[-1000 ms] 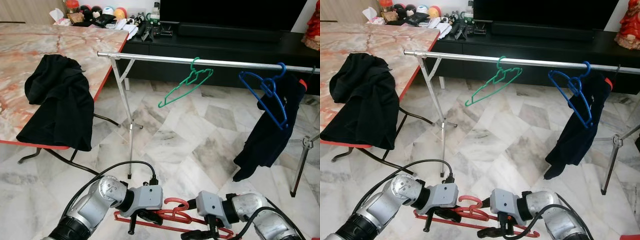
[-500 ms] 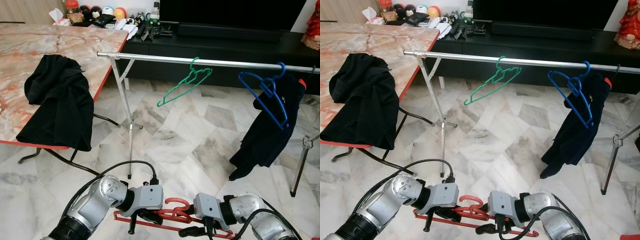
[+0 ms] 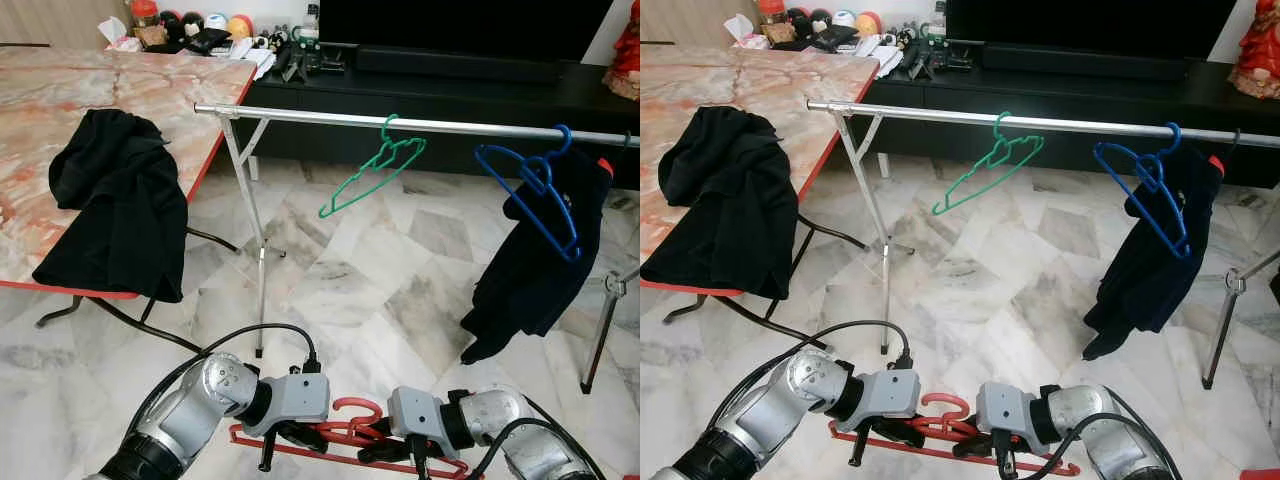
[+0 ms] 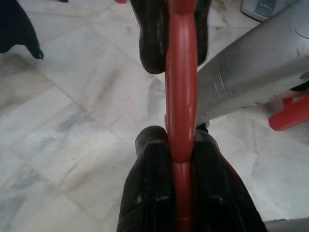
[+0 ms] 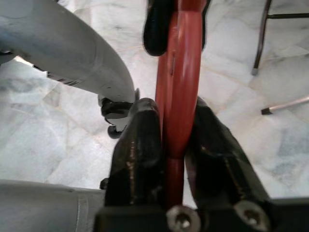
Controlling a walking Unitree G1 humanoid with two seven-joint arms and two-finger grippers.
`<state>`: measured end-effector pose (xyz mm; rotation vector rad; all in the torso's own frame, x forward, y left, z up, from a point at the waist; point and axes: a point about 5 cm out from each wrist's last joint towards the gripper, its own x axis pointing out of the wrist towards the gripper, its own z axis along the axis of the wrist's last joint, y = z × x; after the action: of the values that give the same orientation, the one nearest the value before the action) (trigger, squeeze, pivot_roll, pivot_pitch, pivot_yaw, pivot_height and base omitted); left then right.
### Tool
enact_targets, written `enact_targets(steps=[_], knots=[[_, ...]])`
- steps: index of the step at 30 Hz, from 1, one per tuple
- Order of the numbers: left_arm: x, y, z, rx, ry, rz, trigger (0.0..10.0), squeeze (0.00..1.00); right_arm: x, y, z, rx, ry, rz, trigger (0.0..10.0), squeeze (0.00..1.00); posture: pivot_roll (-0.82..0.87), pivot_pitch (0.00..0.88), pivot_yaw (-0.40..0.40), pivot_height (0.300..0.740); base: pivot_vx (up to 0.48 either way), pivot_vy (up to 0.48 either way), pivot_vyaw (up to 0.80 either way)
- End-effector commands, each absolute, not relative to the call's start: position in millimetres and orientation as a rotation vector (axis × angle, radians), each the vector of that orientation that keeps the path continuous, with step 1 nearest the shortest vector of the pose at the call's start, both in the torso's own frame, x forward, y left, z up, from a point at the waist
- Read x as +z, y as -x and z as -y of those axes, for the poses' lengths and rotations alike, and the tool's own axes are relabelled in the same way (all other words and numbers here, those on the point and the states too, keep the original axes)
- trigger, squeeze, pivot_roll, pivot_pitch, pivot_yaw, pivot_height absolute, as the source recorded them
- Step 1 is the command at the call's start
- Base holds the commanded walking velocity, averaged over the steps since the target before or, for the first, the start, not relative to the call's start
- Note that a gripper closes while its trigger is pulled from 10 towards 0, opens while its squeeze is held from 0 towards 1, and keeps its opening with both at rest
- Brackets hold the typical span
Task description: Hang hanger
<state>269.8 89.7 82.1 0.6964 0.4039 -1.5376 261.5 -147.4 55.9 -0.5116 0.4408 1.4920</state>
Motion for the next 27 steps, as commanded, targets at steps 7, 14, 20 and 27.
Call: enact_targets(steps=[7,14,20,27], knots=[[91.6,-279.0,-85.9,-1.485,-0.726,-0.326,10.0,0.0,50.9,-254.9,148.3,1.541,0.509,-0.478,0.0,0.0,0.01,0.165,-0.031,0.74,0.0,0.0,0.0],[97.3,-287.0,-85.1,-1.445,-0.698,-0.277,10.0,0.0,50.3,-255.4,150.6,1.531,0.497,-0.494,0.0,0.0,-0.01,0.183,-0.033,0.74,0.0,0.0,0.0],[97.6,-283.8,-89.8,-1.475,-0.599,-0.284,10.0,1.0,45.5,-252.5,147.3,1.541,0.498,-0.517,0.0,0.0,-0.06,0.206,0.014,0.74,0.0,0.0,0.0],[100.9,-284.6,-102.8,-1.489,-0.597,-0.308,10.0,1.0,44.1,-254.4,139.3,1.526,0.493,-0.508,0.0,0.0,-0.08,0.205,0.049,0.74,0.0,0.0,0.0]])
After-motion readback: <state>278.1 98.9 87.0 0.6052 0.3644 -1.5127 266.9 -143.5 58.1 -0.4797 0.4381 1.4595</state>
